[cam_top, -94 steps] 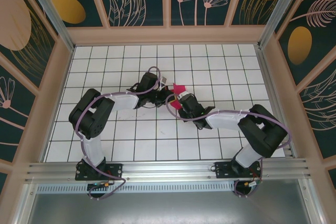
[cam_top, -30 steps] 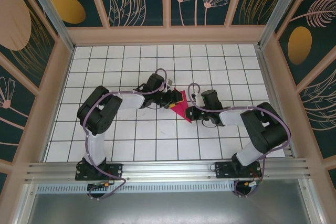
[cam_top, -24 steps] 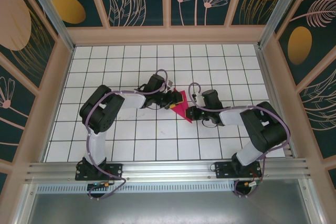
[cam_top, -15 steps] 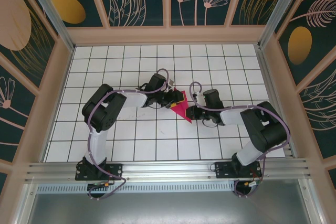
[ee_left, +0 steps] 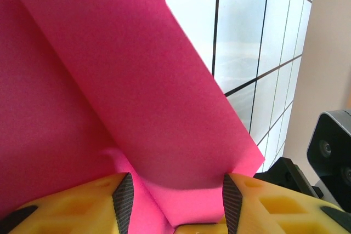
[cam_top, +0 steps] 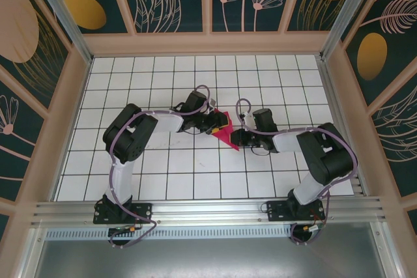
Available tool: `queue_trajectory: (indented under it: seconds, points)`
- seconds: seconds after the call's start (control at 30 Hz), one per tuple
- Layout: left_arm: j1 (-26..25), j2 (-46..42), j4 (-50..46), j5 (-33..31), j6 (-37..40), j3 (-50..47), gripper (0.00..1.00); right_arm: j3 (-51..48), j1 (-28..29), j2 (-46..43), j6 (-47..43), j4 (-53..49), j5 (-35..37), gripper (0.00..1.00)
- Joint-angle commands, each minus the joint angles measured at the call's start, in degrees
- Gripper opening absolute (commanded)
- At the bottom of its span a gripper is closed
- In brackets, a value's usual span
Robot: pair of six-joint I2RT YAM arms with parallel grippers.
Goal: Fold a paper plane with a square sheet of paper (fold left side to right side)
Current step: Fourth fold the wing at the center of the table.
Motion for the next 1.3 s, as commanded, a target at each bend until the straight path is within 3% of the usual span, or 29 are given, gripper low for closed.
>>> queue_trajectory:
  seconds: [0.0, 0.2, 0.37, 0.53, 0.87, 1.07, 1.27]
  points:
    - [-0.30, 1.85, -4.09, -2.83, 2.08, 0.42, 0.49, 1.39, -0.50, -0.29, -0.02, 0.38, -1.52, 0.17]
    - [-0.29, 1.67, -5.27, -3.54, 2.67, 0.68, 0.49, 1.41, -0.78, -2.53, -0.63, -1.15, -1.09, 0.24]
    - [-0.29, 1.76, -5.67, -3.93, 2.79, 0.86, 0.49, 0.96, -1.80, -5.04, -0.98, -2.47, -0.37, 0.36]
    - [-0.36, 1.63, -5.85, -4.06, 2.72, 0.85, 0.49, 0.24, -4.80, -8.41, -0.43, -1.76, -4.41, 0.51]
    - [-0.30, 1.15, -5.60, -4.20, 2.65, 0.60, 0.48, 2.20, -7.67, -1.68, 2.46, 2.93, -13.42, 0.41]
    - [-0.31, 1.17, -5.50, -4.09, 2.68, 0.47, 0.48, 1.98, -7.31, 0.37, 3.29, 4.99, -14.72, 0.38]
    - [-0.32, 1.23, -5.41, -3.99, 2.66, 0.51, 0.48, 2.44, -6.93, 2.18, 2.57, 3.96, -14.43, 0.26]
